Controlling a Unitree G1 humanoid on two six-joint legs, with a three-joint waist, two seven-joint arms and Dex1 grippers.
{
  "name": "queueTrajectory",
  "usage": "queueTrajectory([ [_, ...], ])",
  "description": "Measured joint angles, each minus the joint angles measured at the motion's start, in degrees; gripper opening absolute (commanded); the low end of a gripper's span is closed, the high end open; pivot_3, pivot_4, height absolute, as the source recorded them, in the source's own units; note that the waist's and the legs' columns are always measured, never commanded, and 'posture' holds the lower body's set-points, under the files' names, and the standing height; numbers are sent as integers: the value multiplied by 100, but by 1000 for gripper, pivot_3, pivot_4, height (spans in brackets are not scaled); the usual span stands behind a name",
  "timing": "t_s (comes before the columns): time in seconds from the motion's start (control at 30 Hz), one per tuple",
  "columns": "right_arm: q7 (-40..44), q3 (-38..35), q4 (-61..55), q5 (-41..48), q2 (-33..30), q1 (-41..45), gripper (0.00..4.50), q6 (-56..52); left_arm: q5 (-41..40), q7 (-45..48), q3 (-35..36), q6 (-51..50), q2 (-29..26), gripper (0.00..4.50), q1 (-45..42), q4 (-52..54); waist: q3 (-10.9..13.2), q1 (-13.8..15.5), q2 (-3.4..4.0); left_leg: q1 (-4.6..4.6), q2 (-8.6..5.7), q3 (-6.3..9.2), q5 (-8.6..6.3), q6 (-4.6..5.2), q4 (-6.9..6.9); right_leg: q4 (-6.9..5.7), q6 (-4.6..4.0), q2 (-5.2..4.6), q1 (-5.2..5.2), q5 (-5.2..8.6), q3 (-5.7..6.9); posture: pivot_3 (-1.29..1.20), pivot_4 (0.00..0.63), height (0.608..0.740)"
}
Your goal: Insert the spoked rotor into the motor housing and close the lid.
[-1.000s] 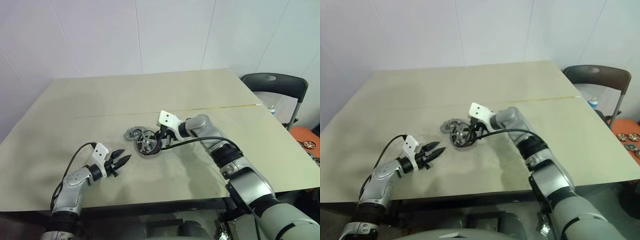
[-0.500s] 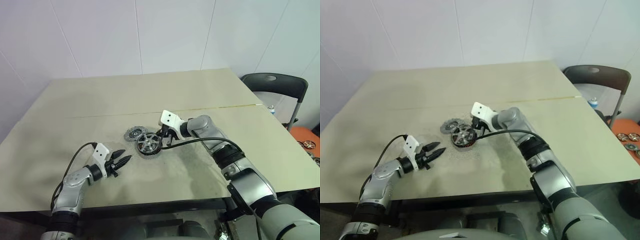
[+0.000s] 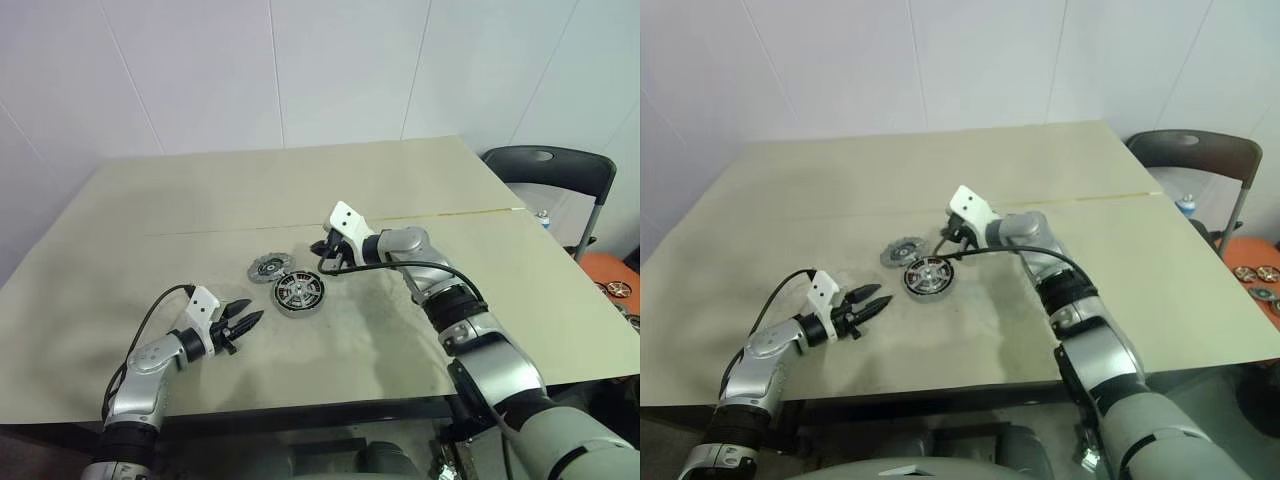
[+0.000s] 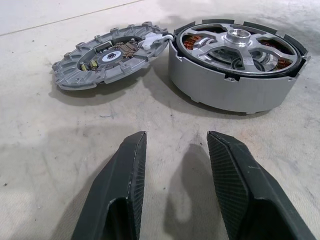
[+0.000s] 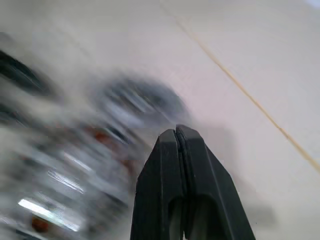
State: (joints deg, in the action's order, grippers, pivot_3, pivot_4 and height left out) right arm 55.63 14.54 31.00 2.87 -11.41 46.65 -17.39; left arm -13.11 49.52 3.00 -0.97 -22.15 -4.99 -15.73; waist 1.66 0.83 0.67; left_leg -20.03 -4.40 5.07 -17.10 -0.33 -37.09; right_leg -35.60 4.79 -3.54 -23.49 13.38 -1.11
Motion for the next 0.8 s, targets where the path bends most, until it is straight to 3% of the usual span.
queueTrajectory([
  [0.13,132,238,-369,58,78,-591,38,-284,0,-6,-2,-3,23,2054,-5,7,-3,2,-3,4,-5,-4,-2,4,-6,3,0,-2,8,0,-1,0,0,740],
  [0.37,-387,473,-757,-222,123,-1166,38,-189,4,-17,-13,-92,-21,2054,20,71,-13,-14,0,19,3,-5,-2,2,1,0,1,4,14,1,-4,0,0,740],
  [0.6,-320,-158,-900,680,426,-1330,38,-1119,-312,6,-102,-445,19,2054,-75,626,-3,-23,-21,26,11,-6,-2,1,0,-4,0,12,18,1,-6,0,0,740],
  [0.8,11,-414,-1090,1125,132,-1060,38,-1344,-612,15,62,-641,-207,2054,-204,909,-3,-66,-21,0,10,-9,-3,2,2,3,1,11,-6,0,-8,0,0,740],
])
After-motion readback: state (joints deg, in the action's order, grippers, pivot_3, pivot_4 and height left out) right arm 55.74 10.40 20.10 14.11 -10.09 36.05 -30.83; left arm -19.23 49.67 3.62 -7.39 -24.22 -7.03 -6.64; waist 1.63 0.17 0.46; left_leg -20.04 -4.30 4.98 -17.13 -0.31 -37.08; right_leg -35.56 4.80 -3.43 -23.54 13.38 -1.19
